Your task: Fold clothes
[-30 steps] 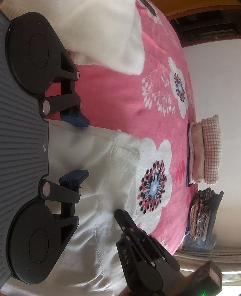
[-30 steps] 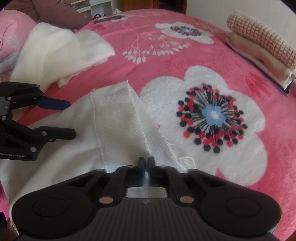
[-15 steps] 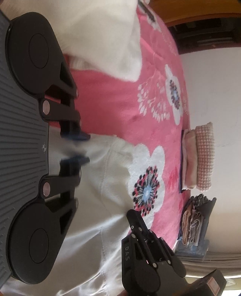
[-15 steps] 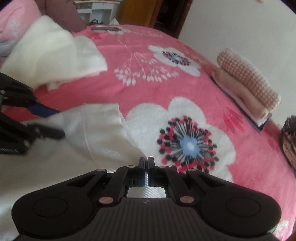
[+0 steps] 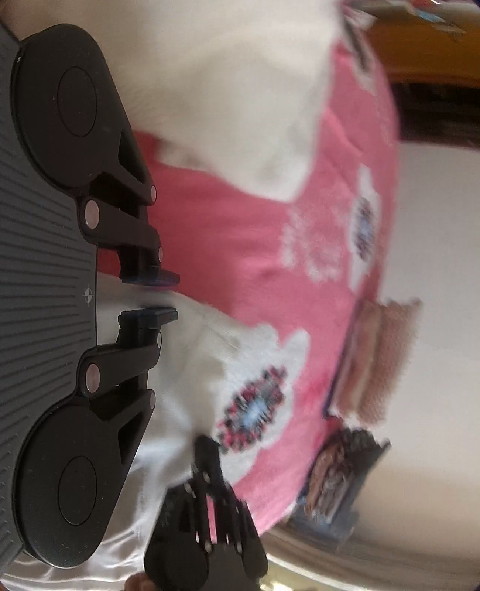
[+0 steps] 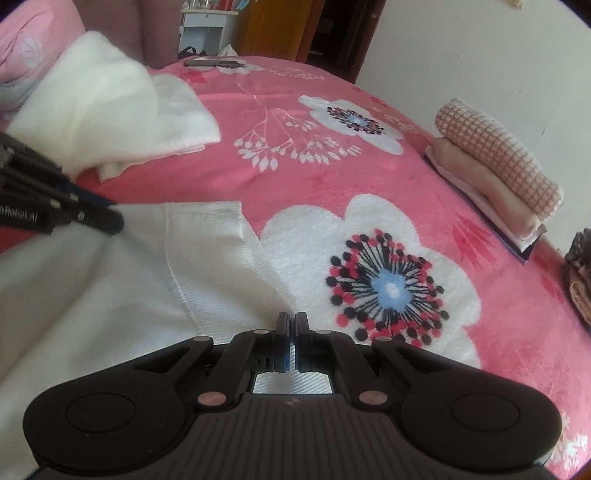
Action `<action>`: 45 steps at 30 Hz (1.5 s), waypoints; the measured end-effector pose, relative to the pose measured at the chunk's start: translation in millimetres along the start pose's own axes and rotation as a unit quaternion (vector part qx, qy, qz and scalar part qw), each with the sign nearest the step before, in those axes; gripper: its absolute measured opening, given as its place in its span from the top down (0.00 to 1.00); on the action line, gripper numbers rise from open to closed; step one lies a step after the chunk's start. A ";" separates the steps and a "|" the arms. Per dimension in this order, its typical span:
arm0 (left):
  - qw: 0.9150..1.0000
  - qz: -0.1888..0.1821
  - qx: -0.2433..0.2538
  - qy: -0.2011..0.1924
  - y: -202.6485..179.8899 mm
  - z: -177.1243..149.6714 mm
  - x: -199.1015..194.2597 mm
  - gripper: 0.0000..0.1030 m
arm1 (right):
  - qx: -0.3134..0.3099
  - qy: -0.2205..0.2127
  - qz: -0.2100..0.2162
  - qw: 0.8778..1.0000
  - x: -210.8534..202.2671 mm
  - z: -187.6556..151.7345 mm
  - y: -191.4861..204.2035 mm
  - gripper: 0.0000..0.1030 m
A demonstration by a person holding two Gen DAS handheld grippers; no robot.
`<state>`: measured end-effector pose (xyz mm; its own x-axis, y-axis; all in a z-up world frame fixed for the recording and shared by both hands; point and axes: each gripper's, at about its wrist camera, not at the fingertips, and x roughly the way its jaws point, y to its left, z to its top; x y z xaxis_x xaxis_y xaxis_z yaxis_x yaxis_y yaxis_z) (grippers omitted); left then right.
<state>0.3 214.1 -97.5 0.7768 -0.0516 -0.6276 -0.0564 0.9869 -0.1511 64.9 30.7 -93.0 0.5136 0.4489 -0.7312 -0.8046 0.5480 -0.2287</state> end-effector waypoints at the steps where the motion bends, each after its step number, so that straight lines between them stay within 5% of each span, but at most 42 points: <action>1: 1.000 -0.004 0.022 -0.006 -5.7 2.6 -0.2 0.82 | 0.001 -0.001 0.000 1.000 -0.1 -0.1 -0.2 0.99; 9: 0.990 0.000 0.138 0.017 -40.6 7.9 42.2 0.79 | 0.007 -0.009 -0.002 1.000 -6.5 -0.6 -1.9 0.99; 20: 0.991 0.004 0.126 0.039 -37.2 10.4 51.9 0.79 | -0.010 -0.026 -0.012 1.000 -12.3 -1.5 1.3 0.99; 22: 0.992 0.004 0.117 0.038 -35.4 10.7 54.4 0.90 | -0.009 -0.026 -0.012 1.000 -10.6 -1.6 1.1 0.99; 26: 0.997 -0.002 0.075 0.032 -27.1 13.1 55.2 0.99 | -0.008 -0.030 -0.017 0.999 -10.1 -1.8 1.4 0.99; 32: 1.000 -0.007 0.008 -0.017 -14.0 26.5 27.1 1.00 | -0.021 -0.057 -0.038 0.997 -23.3 1.8 3.8 0.99; 39: 0.999 0.030 0.018 0.019 -15.0 18.3 55.5 1.00 | -0.046 -0.047 -0.046 0.997 4.5 -0.7 13.7 0.99; 45: 0.995 0.058 0.075 0.017 -29.3 12.0 56.5 0.96 | -0.019 -0.029 -0.037 0.999 25.0 -6.2 8.9 0.97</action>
<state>53.3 184.1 -119.3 0.7487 0.0604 -0.6601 -0.0469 0.9982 0.0381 68.8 42.4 -117.3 0.5871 0.4495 -0.6732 -0.7743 0.5544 -0.3051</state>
